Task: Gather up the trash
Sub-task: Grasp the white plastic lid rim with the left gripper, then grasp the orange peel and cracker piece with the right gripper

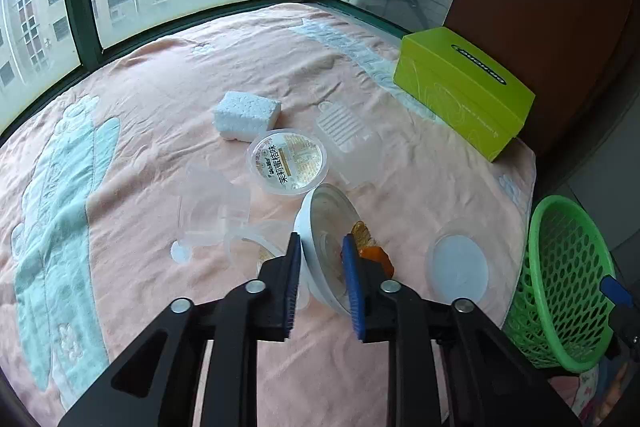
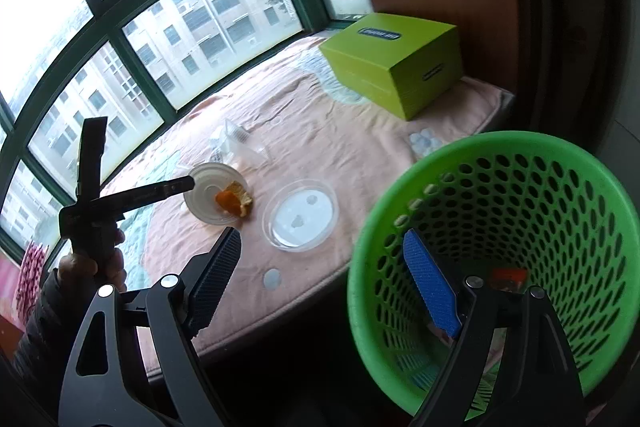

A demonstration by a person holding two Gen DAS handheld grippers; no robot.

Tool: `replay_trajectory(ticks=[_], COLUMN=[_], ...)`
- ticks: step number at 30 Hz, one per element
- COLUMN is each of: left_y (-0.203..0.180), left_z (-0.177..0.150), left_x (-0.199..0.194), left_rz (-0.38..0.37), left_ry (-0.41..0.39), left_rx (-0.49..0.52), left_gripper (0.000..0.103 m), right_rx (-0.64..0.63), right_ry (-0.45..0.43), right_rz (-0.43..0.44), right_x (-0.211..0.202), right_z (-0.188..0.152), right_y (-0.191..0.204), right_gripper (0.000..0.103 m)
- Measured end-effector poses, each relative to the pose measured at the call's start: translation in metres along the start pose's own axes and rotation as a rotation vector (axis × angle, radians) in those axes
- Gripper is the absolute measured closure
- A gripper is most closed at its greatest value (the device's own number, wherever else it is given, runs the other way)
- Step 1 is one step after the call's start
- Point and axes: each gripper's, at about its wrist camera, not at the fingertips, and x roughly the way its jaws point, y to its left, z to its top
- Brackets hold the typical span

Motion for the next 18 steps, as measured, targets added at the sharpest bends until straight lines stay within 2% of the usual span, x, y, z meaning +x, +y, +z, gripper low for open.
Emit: replay_trajectory(ticks=[5, 18], left_y=[0.005, 0.019], left_z=[-0.001, -0.015], left_x=[0.003, -0.018], left_rz=[0.007, -0.045], left_ry=[0.002, 0.002], left_rx=[-0.002, -0.061], left_gripper=[0.097, 0.097], right_rx=[-0.034, -0.098], right_ry=[0.021, 0.073], right_rz=[0.016, 0.074], right_x=[0.013, 0.040], right_z=[0.001, -0.003], right_y=[0.015, 0.046], right_gripper=[0.020, 0.024])
